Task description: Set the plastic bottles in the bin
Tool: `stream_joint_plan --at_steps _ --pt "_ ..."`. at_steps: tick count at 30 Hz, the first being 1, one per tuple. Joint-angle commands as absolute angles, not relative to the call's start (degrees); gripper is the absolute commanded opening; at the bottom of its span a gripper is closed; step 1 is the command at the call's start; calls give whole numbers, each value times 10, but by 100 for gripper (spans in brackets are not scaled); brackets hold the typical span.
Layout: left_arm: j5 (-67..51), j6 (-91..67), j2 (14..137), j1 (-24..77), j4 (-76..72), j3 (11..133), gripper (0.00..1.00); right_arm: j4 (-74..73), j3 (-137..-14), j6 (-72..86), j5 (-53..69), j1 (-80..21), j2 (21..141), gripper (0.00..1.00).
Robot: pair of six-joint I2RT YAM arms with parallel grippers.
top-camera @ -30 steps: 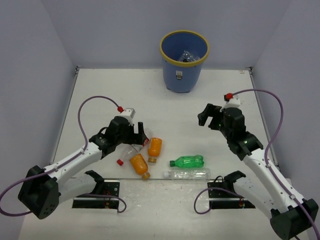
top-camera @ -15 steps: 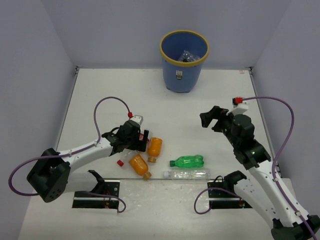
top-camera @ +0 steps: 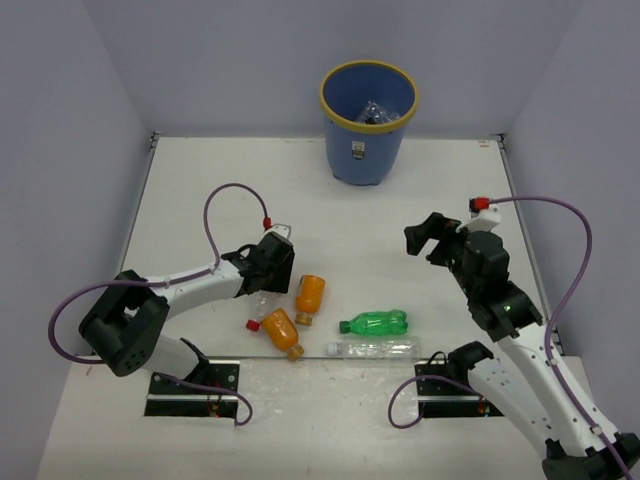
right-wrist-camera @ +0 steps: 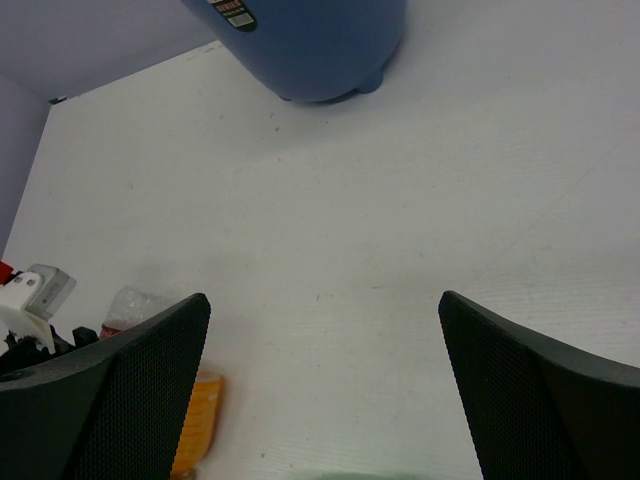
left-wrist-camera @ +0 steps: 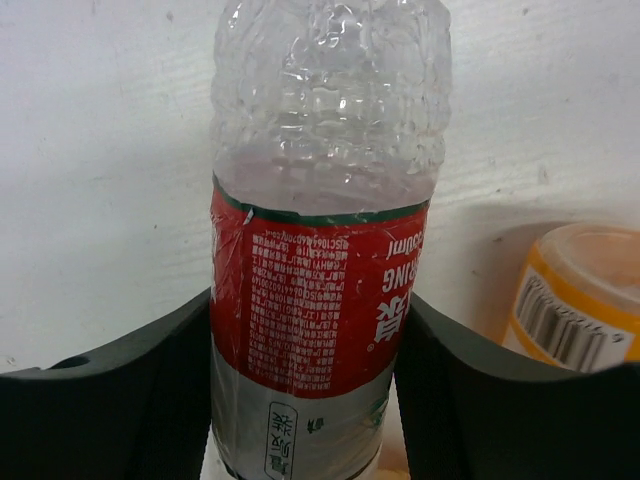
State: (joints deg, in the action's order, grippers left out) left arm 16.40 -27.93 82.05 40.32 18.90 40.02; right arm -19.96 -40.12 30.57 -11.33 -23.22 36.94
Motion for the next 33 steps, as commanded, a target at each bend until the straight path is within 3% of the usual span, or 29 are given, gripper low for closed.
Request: stream_joint_plan --at_steps 1,8,16,23,25,29,33 --pt "208 -278 820 406 188 447 60 -203 -392 318 -152 -232 356 99" --pt "299 -285 820 406 208 517 49 -203 -379 325 -164 -232 338 99" --pt "355 -233 833 406 122 646 45 -195 -369 321 -167 -231 320 99" --pt "294 -137 855 406 -114 762 44 -175 -346 322 -213 -232 294 99" --pt "262 -116 879 407 -158 812 38 -175 -341 324 -225 -232 285 99" --pt "179 -73 934 405 -302 884 42 -175 -335 328 -242 -232 268 99" --pt "205 -70 1031 405 -435 975 50 -171 -329 323 -265 -232 260 99"
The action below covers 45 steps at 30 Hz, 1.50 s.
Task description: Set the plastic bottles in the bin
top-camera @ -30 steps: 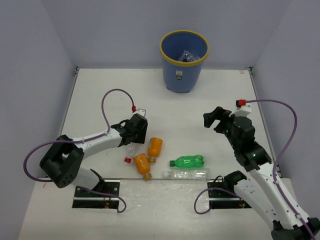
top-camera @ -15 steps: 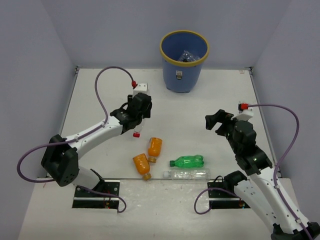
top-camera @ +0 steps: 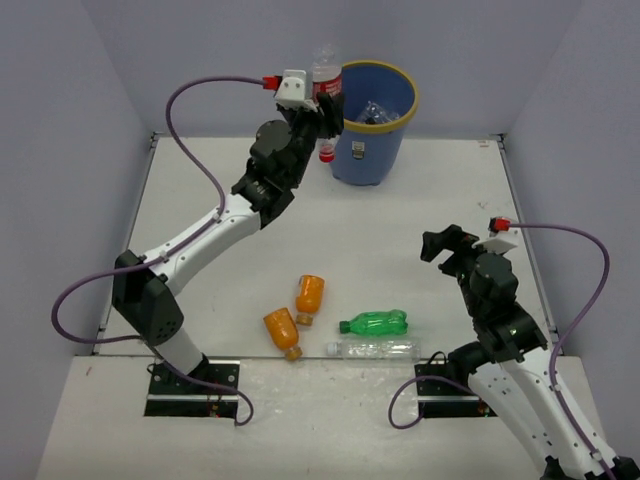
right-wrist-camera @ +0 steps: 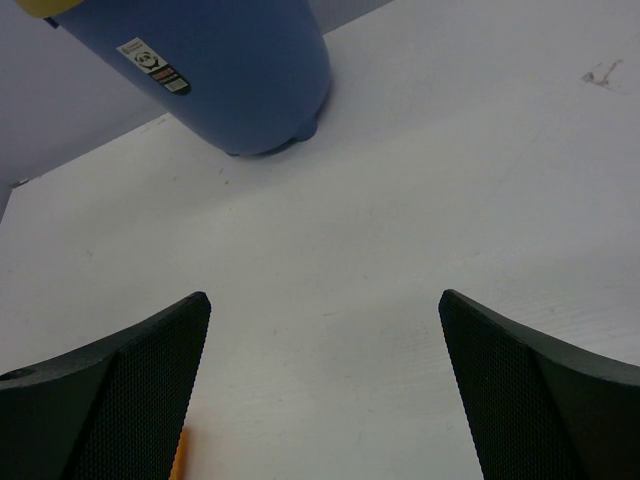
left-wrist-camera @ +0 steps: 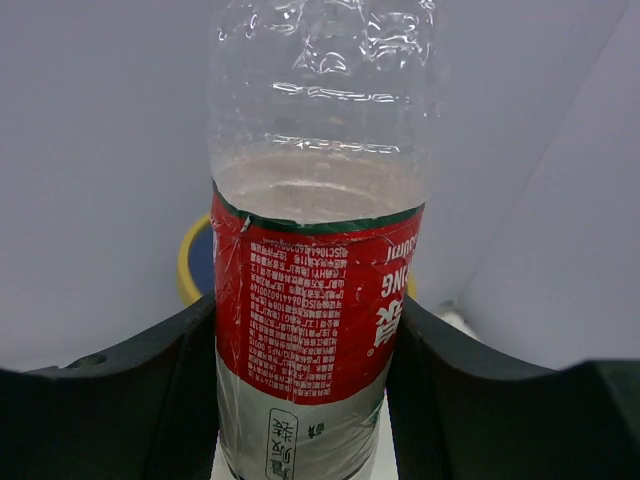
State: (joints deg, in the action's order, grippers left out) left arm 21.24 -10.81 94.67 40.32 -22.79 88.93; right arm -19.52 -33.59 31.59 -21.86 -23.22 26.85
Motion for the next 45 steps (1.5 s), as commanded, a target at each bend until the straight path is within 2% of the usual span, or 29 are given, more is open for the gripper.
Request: stream_joint_plan --at_steps 1,4,8,11,12,15,19,20,22,23,37,42,45 --pt "218 -70 1065 405 -471 1001 47 -170 -327 323 -275 -232 259 99" --pt "240 -64 1166 401 -527 1114 47 -168 -324 322 -293 -231 259 99" --pt "217 -78 1352 391 -521 1362 48 -158 -318 319 -303 -232 261 99" --pt "220 -86 1456 383 -603 1443 50 -150 -314 317 -308 -231 269 99" --pt "240 -97 1469 375 -626 1449 48 -148 -315 314 -308 -230 273 99" --pt "275 -190 1468 348 -597 1407 48 -147 -318 315 -305 -231 287 99" --pt "268 -242 1456 311 -577 1341 58 -145 -326 314 -297 -231 317 99" --pt "254 -241 1455 308 -574 1336 65 -146 -328 313 -296 -231 322 99" --pt "219 -225 1455 307 -563 1335 92 -146 -331 312 -292 -231 335 99" --pt "209 -221 1455 308 -560 1338 100 -146 -333 312 -291 -231 339 99" --pt "144 -177 1378 324 -496 1342 100 -146 -341 305 -263 -231 354 99" --pt "96 -152 1289 337 -365 1335 100 -153 -346 303 -221 -231 339 99" --pt "62 -142 1184 340 -246 1246 100 -174 -348 308 -185 -231 329 99"
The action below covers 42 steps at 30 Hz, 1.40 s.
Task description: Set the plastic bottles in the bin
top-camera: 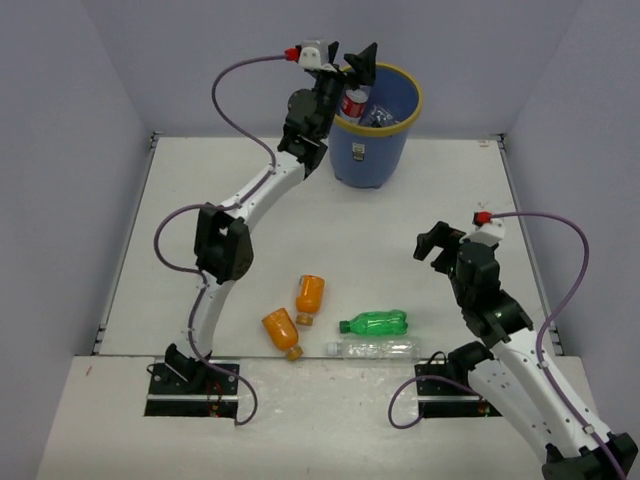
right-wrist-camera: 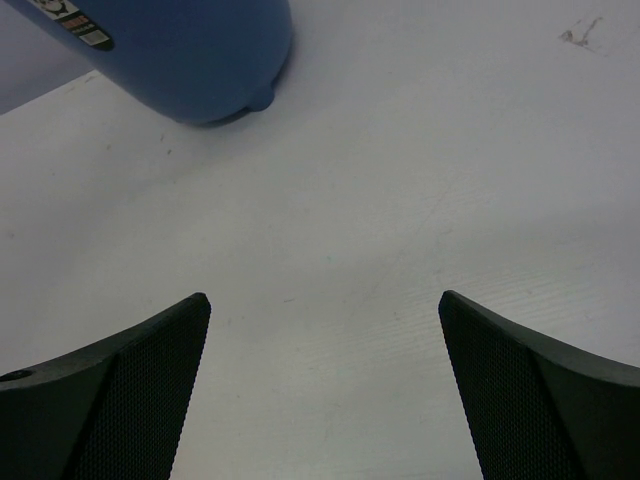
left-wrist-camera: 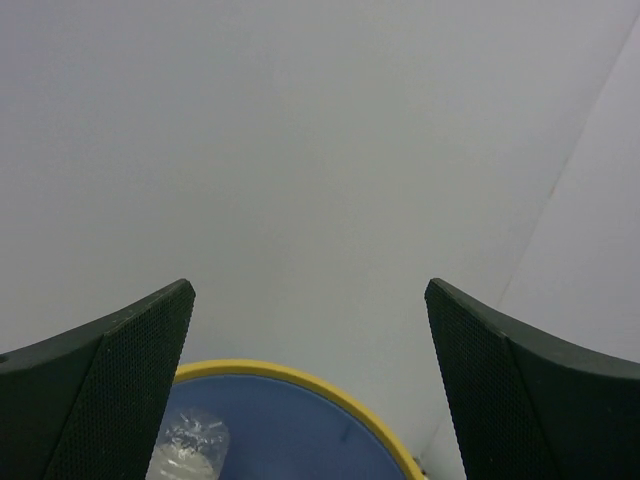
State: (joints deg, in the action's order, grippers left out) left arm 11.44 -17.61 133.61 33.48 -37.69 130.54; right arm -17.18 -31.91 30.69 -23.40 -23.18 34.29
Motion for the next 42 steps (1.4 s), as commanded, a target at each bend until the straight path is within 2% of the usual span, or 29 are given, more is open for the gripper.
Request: stream_joint_plan --at_steps 1,6,8,9,10,12,14,17,21,25,28,35,39,41,42 --pt "55 -140 1115 340 -209 1191 100 -186 -347 311 -162 -231 327 99" --pt "76 -149 881 341 -118 911 100 -208 -340 320 -52 -232 338 99" --pt "132 -202 717 340 -111 691 100 -201 -327 324 -3 -232 351 99" --pt "146 -204 712 340 -126 623 100 -194 -327 321 21 -233 352 99" --pt "146 -240 626 340 -154 563 100 -175 -321 314 48 -234 361 99" --pt "180 -283 538 341 -123 451 100 -155 -322 311 100 -249 381 99" --pt "219 -355 444 340 -46 353 100 -142 -336 314 85 -306 423 99" --pt "248 -404 359 341 -11 253 100 -126 -354 327 50 -373 473 99" --pt "241 -510 280 340 117 185 100 -89 -408 372 -22 -475 612 99" --pt "221 -523 248 340 150 171 100 -68 -475 392 -49 -560 759 99" --pt "250 -526 237 341 206 183 100 -78 -521 443 -94 -584 822 99" --pt "215 -525 225 341 232 170 100 -83 -538 519 -162 -598 899 99" --pt "217 -526 232 341 243 175 100 -59 -538 520 -152 -599 924 98" --pt "220 -520 233 340 242 180 100 -45 -538 520 -142 -600 934 96" --pt "226 -517 235 340 248 185 100 -36 -539 520 -135 -600 939 91"
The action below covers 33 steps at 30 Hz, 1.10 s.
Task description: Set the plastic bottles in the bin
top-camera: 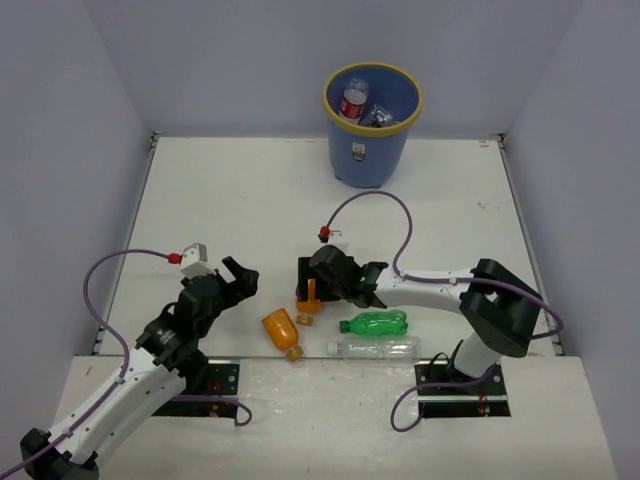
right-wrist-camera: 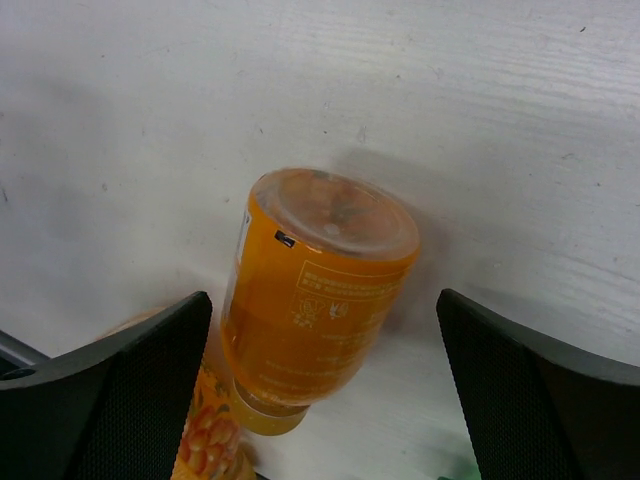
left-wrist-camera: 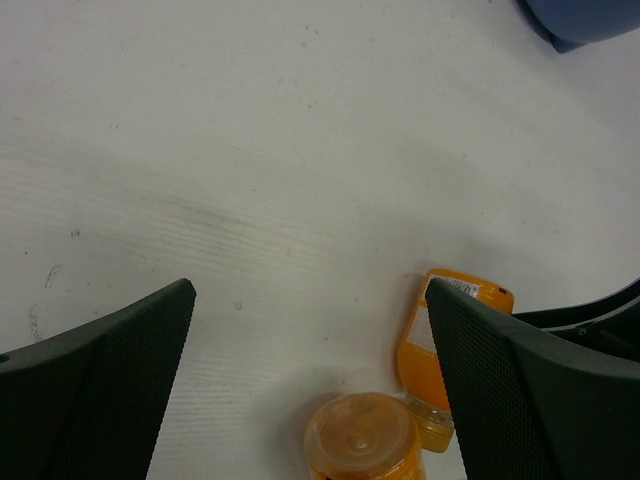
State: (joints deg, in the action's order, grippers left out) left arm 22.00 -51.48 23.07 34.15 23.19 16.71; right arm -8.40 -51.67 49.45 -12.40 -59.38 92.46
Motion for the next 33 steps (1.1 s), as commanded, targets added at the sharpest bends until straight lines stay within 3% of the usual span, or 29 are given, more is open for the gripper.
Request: stream_joint_plan --at_steps 1,3,4,5,8,16,20,24,33 --pt "233 -514 237 340 256 192 100 -27 -539 521 -127 -600 945 84" --pt "239 -510 237 340 261 200 100 -18 -537 523 -122 -600 953 69" --pt "240 -508 237 340 262 201 100 -13 -534 527 -123 -600 952 54" --pt "241 -508 236 341 263 202 100 -8 -531 530 -124 -600 952 45" --pt "239 -511 233 341 263 202 100 -6 -519 530 -156 -600 932 32" --pt "211 -487 240 341 259 200 100 -11 -543 422 -279 -593 823 27" --pt "192 -481 241 340 257 196 100 -2 -599 323 -281 -533 766 24" --pt "182 -477 239 340 247 182 100 115 -639 204 -237 -432 738 25" --pt "184 -467 283 341 225 176 100 216 -925 13 -244 -302 902 28"
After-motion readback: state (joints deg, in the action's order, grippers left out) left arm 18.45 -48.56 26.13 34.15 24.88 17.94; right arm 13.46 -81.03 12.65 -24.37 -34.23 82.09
